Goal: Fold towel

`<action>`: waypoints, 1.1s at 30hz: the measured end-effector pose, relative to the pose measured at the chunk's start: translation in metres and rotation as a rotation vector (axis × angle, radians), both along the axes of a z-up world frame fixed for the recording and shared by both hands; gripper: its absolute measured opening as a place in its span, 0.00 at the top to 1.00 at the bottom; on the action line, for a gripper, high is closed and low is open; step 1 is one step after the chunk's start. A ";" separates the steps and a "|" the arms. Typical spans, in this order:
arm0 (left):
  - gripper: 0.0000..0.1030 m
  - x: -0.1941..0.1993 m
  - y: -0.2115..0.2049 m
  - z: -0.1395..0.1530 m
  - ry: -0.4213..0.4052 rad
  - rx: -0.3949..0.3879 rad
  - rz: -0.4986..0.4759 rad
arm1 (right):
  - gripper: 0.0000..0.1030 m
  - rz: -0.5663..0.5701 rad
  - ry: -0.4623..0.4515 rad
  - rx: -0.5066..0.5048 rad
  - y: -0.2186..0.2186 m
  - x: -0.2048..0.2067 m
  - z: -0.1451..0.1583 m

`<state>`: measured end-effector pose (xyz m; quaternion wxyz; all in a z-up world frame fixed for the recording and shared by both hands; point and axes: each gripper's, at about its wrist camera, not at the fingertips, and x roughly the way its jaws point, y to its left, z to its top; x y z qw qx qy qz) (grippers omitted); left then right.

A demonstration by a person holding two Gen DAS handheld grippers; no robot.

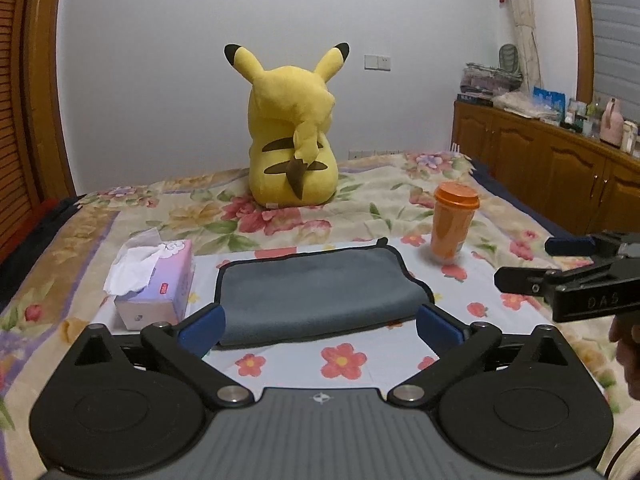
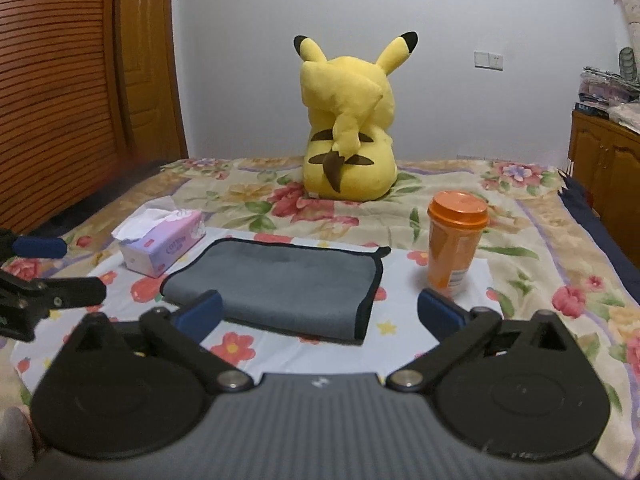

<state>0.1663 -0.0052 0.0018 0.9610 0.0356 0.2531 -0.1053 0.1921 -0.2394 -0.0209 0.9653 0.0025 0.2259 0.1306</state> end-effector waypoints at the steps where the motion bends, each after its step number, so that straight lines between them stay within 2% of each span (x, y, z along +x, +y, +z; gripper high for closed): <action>1: 0.00 -0.002 -0.001 0.001 0.004 -0.001 0.003 | 0.00 -0.003 0.003 0.001 0.000 -0.002 0.000; 12: 0.00 -0.030 -0.011 0.022 -0.002 0.020 0.039 | 0.00 -0.015 -0.030 0.011 -0.009 -0.029 0.022; 24: 0.00 -0.072 -0.014 0.054 -0.057 0.019 0.044 | 0.00 -0.029 -0.093 0.026 -0.015 -0.065 0.055; 33: 0.00 -0.097 -0.008 0.055 -0.074 0.031 0.058 | 0.00 -0.023 -0.114 0.030 -0.012 -0.089 0.062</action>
